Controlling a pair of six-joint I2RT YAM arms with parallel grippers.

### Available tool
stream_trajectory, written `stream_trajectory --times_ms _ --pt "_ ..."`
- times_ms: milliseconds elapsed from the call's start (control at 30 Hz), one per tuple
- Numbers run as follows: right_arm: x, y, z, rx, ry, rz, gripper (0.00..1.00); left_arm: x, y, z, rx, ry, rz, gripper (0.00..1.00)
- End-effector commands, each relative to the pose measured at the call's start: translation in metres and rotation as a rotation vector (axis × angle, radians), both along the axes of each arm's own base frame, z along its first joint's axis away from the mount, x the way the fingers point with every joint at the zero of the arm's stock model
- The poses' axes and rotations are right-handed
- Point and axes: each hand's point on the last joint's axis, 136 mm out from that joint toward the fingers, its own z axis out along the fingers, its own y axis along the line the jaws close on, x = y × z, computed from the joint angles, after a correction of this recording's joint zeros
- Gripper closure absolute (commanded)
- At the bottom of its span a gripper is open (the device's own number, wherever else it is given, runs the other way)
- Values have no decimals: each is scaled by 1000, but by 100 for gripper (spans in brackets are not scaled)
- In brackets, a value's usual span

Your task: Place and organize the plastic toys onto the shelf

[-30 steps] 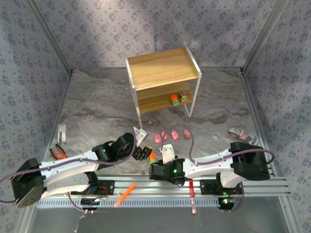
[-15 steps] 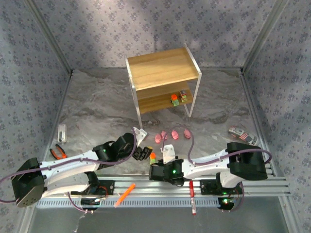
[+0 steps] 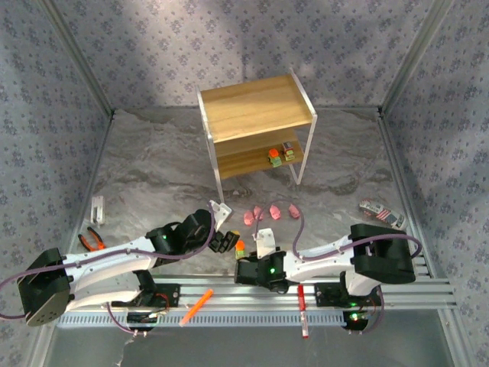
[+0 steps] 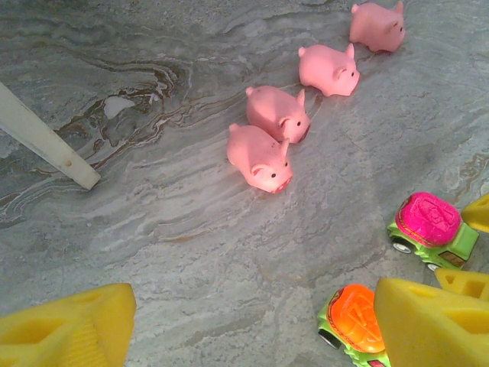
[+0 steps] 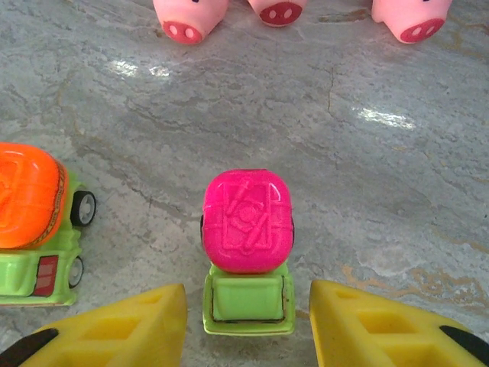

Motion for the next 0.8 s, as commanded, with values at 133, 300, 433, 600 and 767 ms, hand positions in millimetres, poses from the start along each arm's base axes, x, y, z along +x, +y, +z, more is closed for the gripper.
stream_trajectory --times_ms 133,300,433,600,767 --pt "5 -5 -6 -9 -19 -23 54 2 -6 10 -22 -12 3 19" --pt "5 -5 -7 -12 -19 -24 55 3 -7 9 -18 -9 2 19" --pt "5 -6 -9 -17 -16 -27 56 3 -7 10 -20 -10 1 19" --pt "4 -6 -11 -18 -11 -26 58 2 -7 9 -20 -9 1 19" --pt "5 -7 -13 -21 -9 -30 60 3 -7 10 -19 -10 2 19"
